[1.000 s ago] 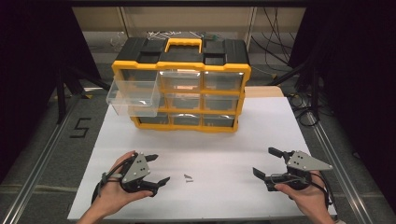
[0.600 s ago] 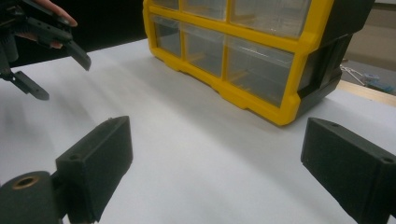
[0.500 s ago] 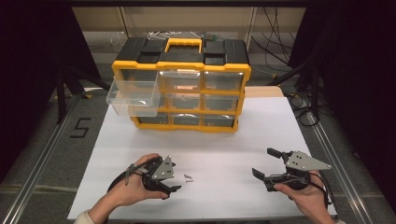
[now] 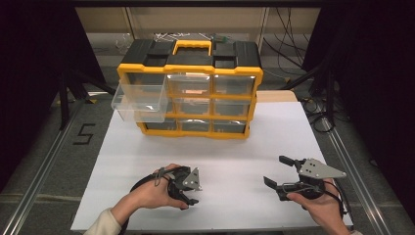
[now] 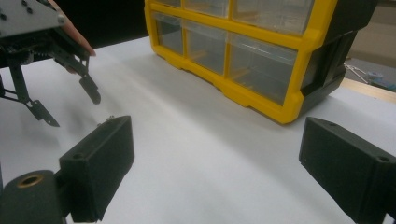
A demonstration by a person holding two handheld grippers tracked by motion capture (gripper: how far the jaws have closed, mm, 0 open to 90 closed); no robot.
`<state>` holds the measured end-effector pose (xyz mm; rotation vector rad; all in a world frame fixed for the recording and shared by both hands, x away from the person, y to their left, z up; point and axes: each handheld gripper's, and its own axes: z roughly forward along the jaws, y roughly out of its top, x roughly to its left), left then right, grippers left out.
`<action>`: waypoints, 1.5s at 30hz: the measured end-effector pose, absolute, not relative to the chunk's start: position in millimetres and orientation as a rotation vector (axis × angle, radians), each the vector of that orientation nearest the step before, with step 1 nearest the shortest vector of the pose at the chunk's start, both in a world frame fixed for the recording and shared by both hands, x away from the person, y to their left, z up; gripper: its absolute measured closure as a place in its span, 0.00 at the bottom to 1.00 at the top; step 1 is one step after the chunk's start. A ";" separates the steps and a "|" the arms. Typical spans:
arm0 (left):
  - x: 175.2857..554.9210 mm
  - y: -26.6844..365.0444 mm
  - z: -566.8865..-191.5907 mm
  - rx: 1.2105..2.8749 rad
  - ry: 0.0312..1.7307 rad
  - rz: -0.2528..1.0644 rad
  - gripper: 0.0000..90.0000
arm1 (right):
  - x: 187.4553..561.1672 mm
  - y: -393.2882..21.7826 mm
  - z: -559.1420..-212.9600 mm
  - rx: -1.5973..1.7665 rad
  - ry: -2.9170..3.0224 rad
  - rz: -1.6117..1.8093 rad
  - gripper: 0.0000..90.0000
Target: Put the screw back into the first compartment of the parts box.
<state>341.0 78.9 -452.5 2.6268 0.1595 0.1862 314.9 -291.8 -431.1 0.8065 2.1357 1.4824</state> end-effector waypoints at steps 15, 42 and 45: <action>360.0 51.1 -463.6 2.797 0.126 0.023 0.53 | 314.9 -290.7 -431.7 0.804 2.129 1.508 0.15; 376.2 34.8 -459.3 2.891 0.342 -0.012 0.89 | 313.9 -289.5 -430.7 0.781 2.116 1.516 0.17; 373.9 32.9 -459.1 2.909 0.322 0.010 0.94 | 313.8 -289.7 -430.6 0.781 2.116 1.517 0.17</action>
